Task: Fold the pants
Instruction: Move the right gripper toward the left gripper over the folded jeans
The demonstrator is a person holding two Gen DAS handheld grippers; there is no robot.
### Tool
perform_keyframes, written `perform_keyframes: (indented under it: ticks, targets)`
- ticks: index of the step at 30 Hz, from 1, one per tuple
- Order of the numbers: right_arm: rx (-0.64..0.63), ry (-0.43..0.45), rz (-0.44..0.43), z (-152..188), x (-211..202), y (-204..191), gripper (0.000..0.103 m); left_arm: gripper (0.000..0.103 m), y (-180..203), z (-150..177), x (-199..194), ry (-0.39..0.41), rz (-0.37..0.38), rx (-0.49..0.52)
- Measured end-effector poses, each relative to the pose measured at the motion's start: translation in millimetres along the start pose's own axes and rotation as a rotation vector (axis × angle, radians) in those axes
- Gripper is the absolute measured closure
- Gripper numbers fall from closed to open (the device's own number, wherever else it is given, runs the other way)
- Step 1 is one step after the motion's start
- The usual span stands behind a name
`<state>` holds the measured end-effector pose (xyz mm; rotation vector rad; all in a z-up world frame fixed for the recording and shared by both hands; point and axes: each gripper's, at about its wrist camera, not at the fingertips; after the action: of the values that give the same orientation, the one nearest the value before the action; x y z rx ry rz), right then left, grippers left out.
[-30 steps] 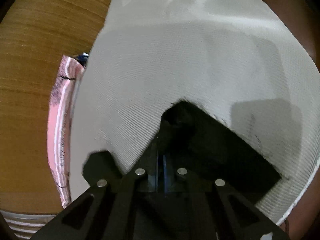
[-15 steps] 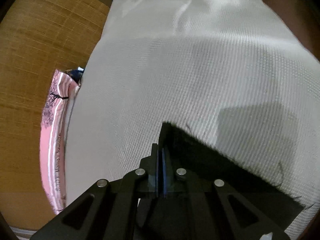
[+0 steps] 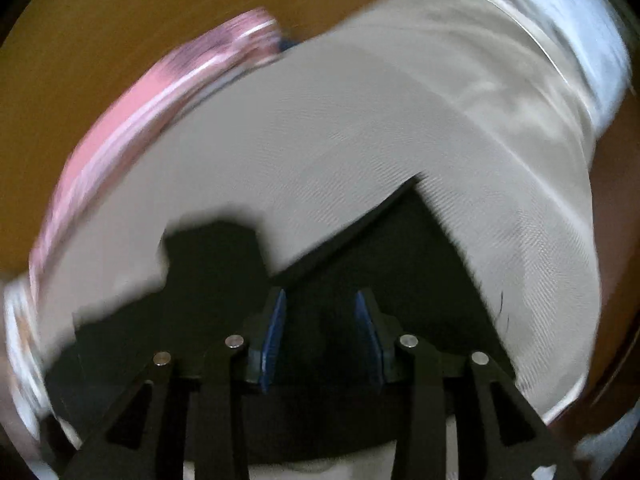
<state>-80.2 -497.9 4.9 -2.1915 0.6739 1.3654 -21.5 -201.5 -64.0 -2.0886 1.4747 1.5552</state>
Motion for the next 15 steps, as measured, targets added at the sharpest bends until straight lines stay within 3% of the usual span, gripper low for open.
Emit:
perform_keyframes:
  ticks: [8,15]
  targets:
    - [-0.499,0.056,0.069,79.6,-18.5,-97.1,0.070,0.098,-1.0,7.9,-9.9,-0.009,-0.002,-0.022]
    - [-0.712,0.049,0.127,115.6,5.5,-141.1,0.071,0.098,-2.1,24.4,-20.6,-0.006,0.000,-0.036]
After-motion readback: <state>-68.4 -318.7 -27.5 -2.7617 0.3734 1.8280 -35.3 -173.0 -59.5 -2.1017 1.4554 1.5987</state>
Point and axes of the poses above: each gripper's, at about its wrist camera, not at the fingertips, and x roughly the way its jaws point, y to its right, z to its underside, and after that the axes turned 6 degrees about z, right-handed
